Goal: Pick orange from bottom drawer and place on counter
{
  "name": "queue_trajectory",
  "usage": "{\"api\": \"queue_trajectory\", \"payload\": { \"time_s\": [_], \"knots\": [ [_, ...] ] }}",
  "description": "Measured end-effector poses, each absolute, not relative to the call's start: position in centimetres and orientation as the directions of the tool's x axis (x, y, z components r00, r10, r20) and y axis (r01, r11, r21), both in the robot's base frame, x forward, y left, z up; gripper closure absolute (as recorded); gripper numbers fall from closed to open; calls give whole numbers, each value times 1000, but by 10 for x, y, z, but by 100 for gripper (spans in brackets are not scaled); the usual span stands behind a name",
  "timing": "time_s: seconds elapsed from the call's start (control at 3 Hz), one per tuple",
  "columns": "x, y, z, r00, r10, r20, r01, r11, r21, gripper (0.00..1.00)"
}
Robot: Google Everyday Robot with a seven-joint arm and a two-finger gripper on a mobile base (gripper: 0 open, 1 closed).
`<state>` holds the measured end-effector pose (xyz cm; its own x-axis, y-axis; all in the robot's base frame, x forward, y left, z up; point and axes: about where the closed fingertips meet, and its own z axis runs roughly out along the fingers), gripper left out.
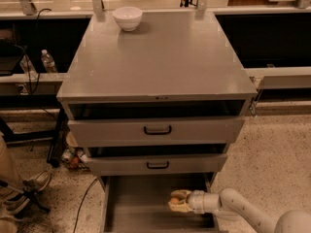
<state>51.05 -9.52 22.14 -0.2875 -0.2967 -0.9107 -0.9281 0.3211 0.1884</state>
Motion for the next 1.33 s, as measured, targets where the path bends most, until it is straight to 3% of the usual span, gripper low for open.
{"api": "queue_trajectory", "payload": {
  "time_s": [0.33,0.67,1.0,1.33],
  "knots": [
    [507,-99,238,-248,-296,-923,-934,327,146,100],
    [492,-108,291,-117,-299,-947,-945,328,14,100],
    [479,-112,321,-53,-308,-950,-946,321,-52,85],
    [479,-117,327,-47,-358,-932,-939,334,-81,62]
  ]
}}
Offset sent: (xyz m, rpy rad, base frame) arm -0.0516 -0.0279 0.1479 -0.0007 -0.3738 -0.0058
